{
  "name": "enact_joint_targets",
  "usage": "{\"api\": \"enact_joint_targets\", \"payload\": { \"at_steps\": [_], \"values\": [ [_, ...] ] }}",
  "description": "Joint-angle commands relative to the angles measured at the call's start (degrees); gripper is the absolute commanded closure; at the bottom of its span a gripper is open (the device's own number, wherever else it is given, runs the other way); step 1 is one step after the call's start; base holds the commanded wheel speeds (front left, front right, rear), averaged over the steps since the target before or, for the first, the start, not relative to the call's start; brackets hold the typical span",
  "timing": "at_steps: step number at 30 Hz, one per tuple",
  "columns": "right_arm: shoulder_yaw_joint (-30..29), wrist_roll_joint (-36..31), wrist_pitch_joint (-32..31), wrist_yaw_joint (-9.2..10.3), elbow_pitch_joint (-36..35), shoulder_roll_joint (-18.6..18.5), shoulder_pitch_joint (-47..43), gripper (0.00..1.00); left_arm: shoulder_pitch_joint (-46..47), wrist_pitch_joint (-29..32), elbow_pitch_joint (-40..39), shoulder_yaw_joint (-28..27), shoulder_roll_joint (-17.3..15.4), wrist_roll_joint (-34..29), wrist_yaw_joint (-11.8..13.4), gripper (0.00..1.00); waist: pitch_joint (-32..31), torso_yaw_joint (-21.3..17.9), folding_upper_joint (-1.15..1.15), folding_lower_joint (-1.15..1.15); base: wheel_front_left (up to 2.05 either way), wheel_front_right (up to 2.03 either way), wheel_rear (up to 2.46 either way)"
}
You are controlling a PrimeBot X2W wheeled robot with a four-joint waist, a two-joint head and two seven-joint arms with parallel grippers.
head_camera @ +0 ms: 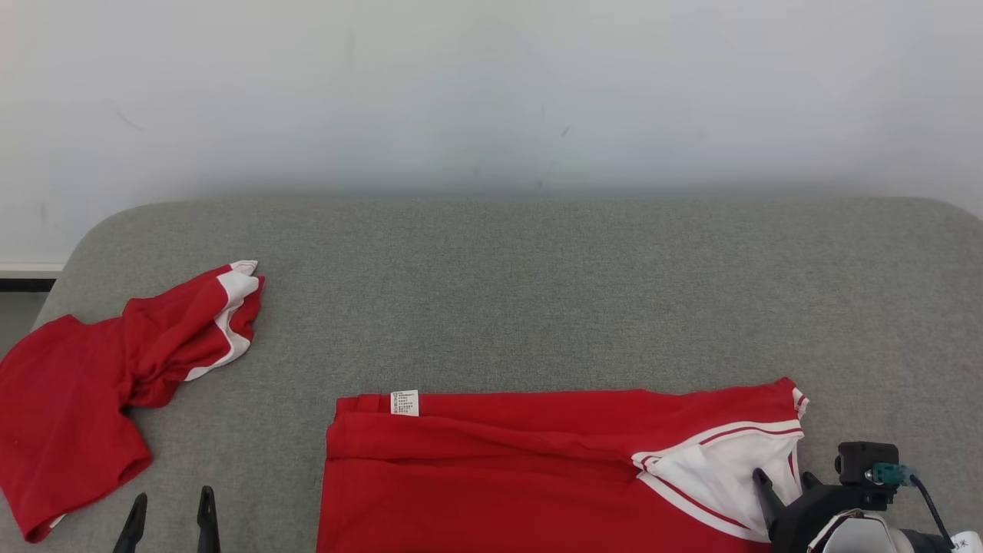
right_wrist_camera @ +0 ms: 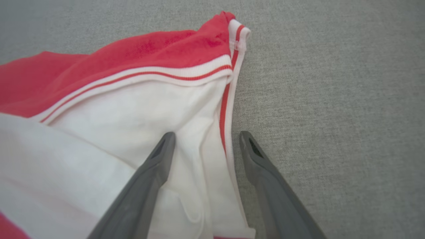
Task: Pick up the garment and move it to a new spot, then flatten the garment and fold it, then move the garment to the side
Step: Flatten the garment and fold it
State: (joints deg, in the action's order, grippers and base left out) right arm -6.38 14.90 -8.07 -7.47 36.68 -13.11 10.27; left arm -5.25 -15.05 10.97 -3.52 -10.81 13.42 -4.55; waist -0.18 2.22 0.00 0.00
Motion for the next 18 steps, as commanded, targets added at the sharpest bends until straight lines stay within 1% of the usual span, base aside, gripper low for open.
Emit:
{"api": "enact_joint_targets", "payload": {
  "at_steps": [1,6,7,8,9,11,13,18],
  "values": [
    [0.86,-0.76,-0.11,-0.07,2.34,-0.80,1.24,0.00,-0.11,-0.17,0.16,-0.52,0.58,-0.82,-0.37,0.00,0.09,0.19,0.00,0.00,0.00,0.00,0.00],
    [2.94,-1.22,-0.54,-0.06,9.12,-1.11,3.44,0.00,0.54,-0.17,0.51,-1.34,1.68,-2.29,-1.15,0.00,0.03,0.63,0.00,0.00,0.00,0.00,0.00],
    [3.54,-0.90,-0.79,-0.06,10.00,-1.06,3.77,0.27,0.54,-0.17,0.55,-1.41,1.96,-2.42,-1.36,0.00,0.02,0.64,0.00,0.00,0.00,0.00,0.00],
    [4.24,-0.57,-0.90,-0.06,10.68,-1.05,4.08,0.93,0.51,-0.17,0.56,-1.52,2.16,-2.51,-1.41,0.00,-0.01,0.63,0.00,0.00,0.00,0.00,0.00],
    [4.73,-0.10,-0.70,-0.06,11.25,-1.15,4.35,1.00,0.51,-0.17,0.58,-1.71,2.31,-2.68,-1.50,0.00,-0.02,0.59,0.00,0.00,0.00,0.00,0.00],
    [5.45,0.69,-0.12,-0.06,12.04,-1.48,4.98,1.00,0.32,-0.17,0.69,-2.14,2.44,-2.91,-1.83,0.00,-0.11,0.31,0.00,0.00,0.00,0.00,0.00],
    [5.52,1.33,0.44,0.02,12.71,-2.67,5.74,1.00,0.03,-0.17,0.93,-2.23,2.77,-3.43,-1.92,0.00,-0.22,-0.04,0.00,0.00,0.00,0.00,0.00],
    [3.97,1.31,2.04,0.08,14.56,-7.87,7.72,1.00,0.30,-0.17,1.08,-2.56,3.26,-4.17,-2.47,0.00,-0.61,-0.85,0.00,0.00,0.00,0.00,0.00]
  ]
}}
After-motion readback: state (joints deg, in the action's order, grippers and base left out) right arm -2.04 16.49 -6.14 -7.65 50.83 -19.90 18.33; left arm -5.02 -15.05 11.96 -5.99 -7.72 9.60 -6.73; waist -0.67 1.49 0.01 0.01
